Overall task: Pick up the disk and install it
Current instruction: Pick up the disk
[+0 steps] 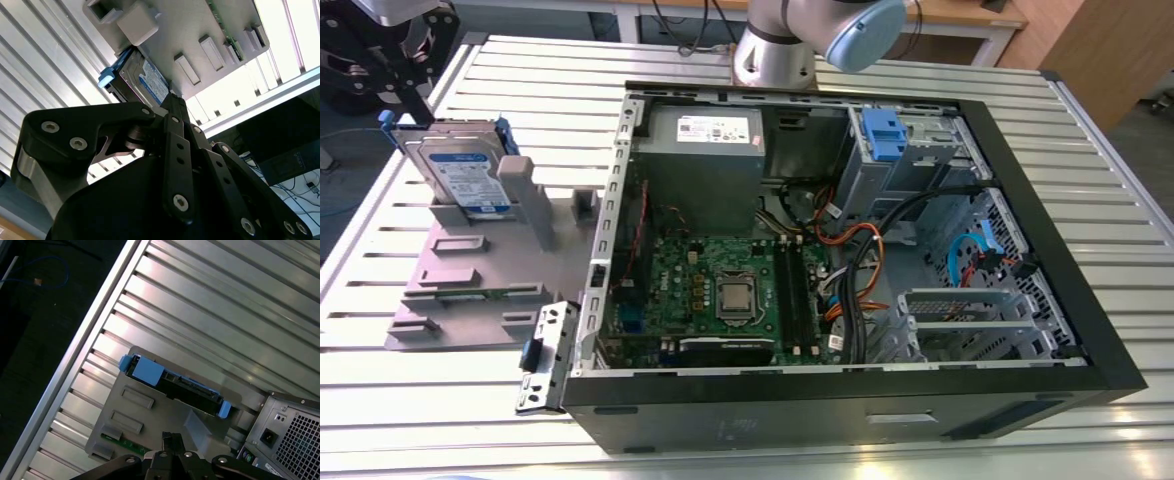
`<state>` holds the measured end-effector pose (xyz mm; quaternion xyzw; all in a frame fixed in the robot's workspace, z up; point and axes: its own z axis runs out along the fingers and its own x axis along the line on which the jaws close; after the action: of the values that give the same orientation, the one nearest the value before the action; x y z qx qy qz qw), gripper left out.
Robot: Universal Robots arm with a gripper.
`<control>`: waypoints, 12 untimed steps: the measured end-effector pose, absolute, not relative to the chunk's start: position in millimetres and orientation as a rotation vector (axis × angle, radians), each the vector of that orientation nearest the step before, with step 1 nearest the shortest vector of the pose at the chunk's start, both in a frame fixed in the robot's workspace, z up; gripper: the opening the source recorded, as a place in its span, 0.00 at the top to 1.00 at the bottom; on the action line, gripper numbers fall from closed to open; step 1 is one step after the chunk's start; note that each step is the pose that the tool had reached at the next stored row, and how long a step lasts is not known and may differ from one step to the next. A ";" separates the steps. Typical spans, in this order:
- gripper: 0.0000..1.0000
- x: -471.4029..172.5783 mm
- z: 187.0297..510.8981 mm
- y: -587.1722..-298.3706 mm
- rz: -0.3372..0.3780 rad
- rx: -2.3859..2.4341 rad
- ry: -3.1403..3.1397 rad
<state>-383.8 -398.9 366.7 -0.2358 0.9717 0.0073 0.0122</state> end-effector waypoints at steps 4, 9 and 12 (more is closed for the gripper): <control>0.89 -383.9 366.7 -398.9 0.023 -0.739 3.028; 0.89 -383.8 366.7 -398.9 0.023 -0.743 3.027; 0.89 -383.8 366.7 -398.9 0.023 -0.746 3.027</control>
<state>-383.8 -398.9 366.7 -0.2393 0.9709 0.0073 0.0122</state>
